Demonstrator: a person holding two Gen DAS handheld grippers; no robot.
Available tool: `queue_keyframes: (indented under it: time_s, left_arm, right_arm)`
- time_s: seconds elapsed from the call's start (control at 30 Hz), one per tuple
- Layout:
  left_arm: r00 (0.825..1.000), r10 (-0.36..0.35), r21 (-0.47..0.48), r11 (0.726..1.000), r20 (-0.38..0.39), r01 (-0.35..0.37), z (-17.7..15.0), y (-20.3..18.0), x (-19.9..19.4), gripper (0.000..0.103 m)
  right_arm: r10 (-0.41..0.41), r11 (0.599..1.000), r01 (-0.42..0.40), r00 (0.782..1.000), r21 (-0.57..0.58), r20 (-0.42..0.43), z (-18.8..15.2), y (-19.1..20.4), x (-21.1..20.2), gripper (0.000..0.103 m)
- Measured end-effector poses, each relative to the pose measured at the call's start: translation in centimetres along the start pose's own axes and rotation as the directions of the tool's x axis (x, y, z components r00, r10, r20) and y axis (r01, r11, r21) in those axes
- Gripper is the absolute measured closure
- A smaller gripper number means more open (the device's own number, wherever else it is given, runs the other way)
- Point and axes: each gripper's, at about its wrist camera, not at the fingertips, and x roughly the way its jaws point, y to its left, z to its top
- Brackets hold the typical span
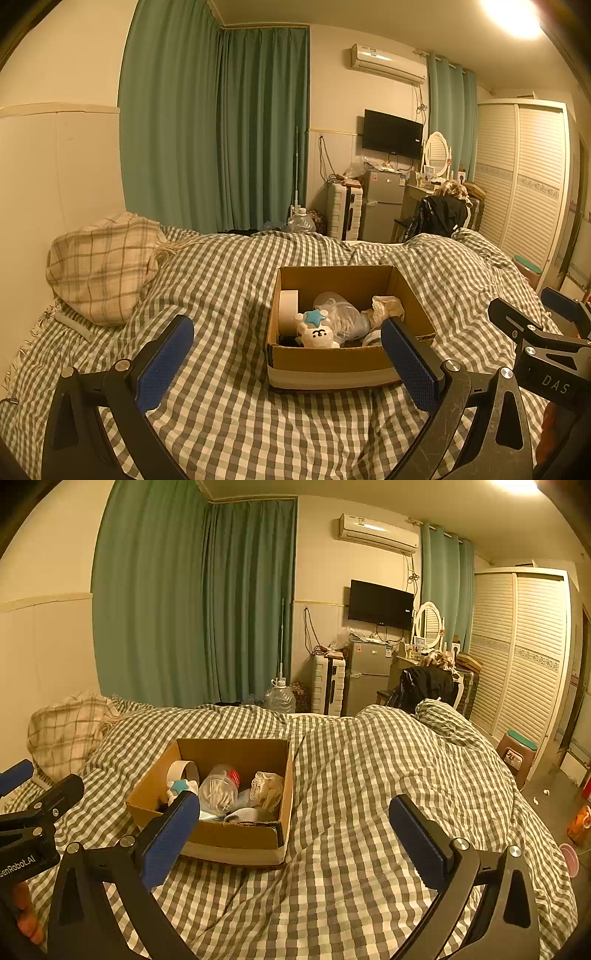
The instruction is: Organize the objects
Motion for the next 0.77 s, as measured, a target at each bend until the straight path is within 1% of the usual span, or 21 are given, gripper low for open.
queue_keyframes:
  time_s: [0.77]
  left_arm:
    - [1.0, 0.004, 0.011, 1.0, -0.004, -0.004, -0.21, 0.09, 0.14, 0.0]
  right_arm:
    - [-0.001, 1.0, 0.001, 1.0, -0.004, -0.007, -0.12, 0.29, 0.21, 0.0]
